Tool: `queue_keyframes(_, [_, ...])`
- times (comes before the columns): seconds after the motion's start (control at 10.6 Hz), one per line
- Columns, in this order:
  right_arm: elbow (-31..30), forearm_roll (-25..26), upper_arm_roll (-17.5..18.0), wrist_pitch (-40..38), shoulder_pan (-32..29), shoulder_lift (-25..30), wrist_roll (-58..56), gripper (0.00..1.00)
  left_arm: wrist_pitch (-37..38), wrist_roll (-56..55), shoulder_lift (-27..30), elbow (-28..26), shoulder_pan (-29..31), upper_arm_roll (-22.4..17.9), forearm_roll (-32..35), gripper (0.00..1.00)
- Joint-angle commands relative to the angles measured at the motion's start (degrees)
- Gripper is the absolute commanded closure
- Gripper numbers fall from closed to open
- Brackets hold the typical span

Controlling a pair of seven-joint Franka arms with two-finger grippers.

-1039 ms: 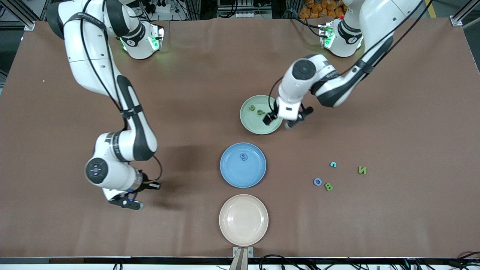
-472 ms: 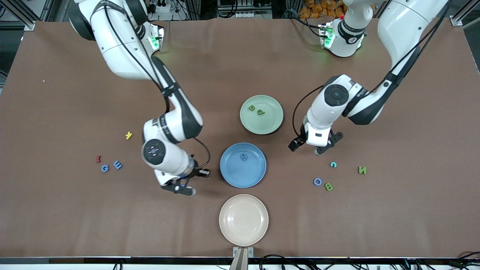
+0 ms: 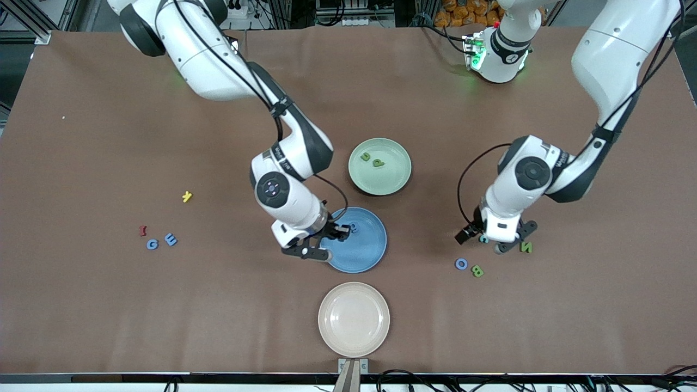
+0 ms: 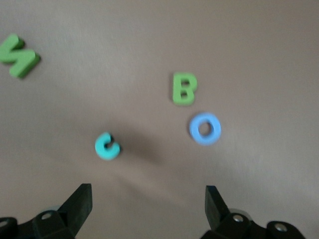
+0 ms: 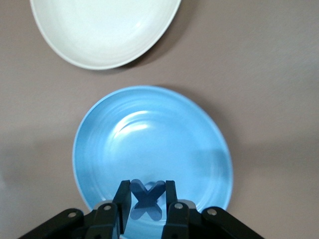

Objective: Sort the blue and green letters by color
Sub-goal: 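Grasp the green B with the left gripper while the right gripper reaches blue letters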

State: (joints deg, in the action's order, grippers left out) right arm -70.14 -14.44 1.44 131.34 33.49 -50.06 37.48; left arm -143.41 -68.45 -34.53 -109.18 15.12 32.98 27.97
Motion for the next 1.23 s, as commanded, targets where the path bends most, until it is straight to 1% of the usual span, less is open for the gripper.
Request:
queue_keyframes(0.0, [0.44, -0.15, 0.14, 1.38, 1.49, -0.57, 1.98, 0.01, 0.50, 4.44, -6.41, 7.99, -0.44, -1.60, 0.78, 0.00])
queue_keyframes(0.09, [0.70, -0.23, 0.22, 1.29, 1.49, -0.57, 1.72, 0.00, 3.37, 5.94, -8.16, 11.23, -1.13, -3.08, 0.78, 0.00])
queue_keyframes(0.19, [0.71, -0.23, 0.23, 0.33, 1.32, 0.30, 1.02, 0.00, 10.71, 7.78, -10.97, 17.36, -2.71, -3.44, 0.43, 0.00])
queue_keyframes(0.28, [0.71, 0.20, -0.12, -3.85, 0.62, 1.18, -1.68, 0.00, 16.61, 8.32, -13.43, 22.29, -3.77, -3.44, 0.42, 0.00])
queue_keyframes(0.38, [0.71, 0.55, -0.56, -10.07, -0.52, 1.97, -9.89, 0.00, 17.63, 8.50, -14.41, 24.17, -4.04, -3.44, 0.42, 0.00])
queue_keyframes(0.47, [0.71, 0.56, -0.57, -12.48, -2.79, 2.94, -13.54, 0.00, 17.64, 9.03, -14.68, 24.45, -4.04, -3.44, 0.34, 0.00])
queue_keyframes(0.57, [0.71, 1.25, -0.65, -12.60, -5.42, 3.12, -16.79, 0.00, 17.55, 9.12, -14.77, 24.62, -4.04, -3.44, 0.25, 0.00])
queue_keyframes(0.66, [0.71, 3.09, -0.48, -12.68, -7.80, 3.12, -23.53, 0.00, 17.64, 9.12, -15.47, 26.02, -5.00, -3.44, -0.45, 0.00])
queue_keyframes(0.85, [0.71, 4.15, -1.35, -12.86, -14.21, 3.39, -35.22, 0.00, 17.55, 9.03, -18.10, 30.14, -6.67, -3.44, -0.72, 0.00])
queue_keyframes(0.94, [0.62, 4.94, -1.36, -13.12, -17.37, 3.56, -43.03, 0.00, 17.46, 9.12, -18.72, 30.94, -7.11, -3.53, -0.63, 0.00])
queue_keyframes(1.04, [0.36, 5.04, -1.27, -13.21, -21.14, 3.65, -49.28, 0.00, 16.94, 9.03, -19.16, 31.30, -7.47, -3.97, -0.63, 0.00])
queue_keyframes(1.13, [0.18, 5.39, -1.62, -14.08, -23.88, 4.00, -53.35, 0.00, 16.15, 8.94, -19.25, 31.65, -8.60, -5.36, -0.63, 0.00])
